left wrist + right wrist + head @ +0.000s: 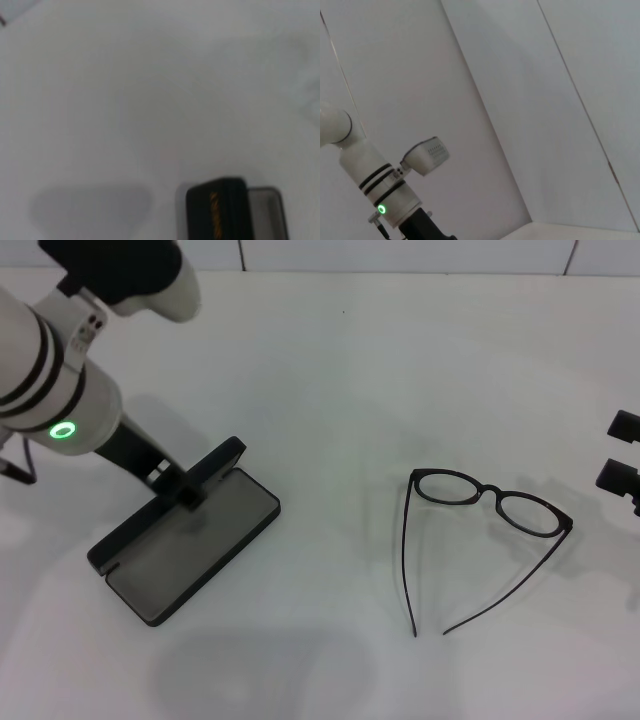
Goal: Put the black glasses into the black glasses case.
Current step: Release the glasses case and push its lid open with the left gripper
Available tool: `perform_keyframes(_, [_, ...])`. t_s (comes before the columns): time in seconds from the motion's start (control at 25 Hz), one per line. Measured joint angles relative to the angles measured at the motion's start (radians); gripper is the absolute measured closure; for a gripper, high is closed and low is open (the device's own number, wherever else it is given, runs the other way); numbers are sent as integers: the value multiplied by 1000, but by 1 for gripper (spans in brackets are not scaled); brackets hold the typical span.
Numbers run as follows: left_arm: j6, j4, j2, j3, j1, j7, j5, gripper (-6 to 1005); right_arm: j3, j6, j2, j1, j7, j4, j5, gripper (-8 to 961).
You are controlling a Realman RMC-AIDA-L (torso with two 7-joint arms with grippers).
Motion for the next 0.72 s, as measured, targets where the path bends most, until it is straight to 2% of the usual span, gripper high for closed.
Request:
perform_keyframes(0.36, [34,-122,-1,7,-60,-30,51,278,1,6,0,-1,-8,1,1,89])
perform_keyframes(0.72, [41,-128,-3,23,-80,-22,49,586,2,9,0,-3,-18,10,5,90])
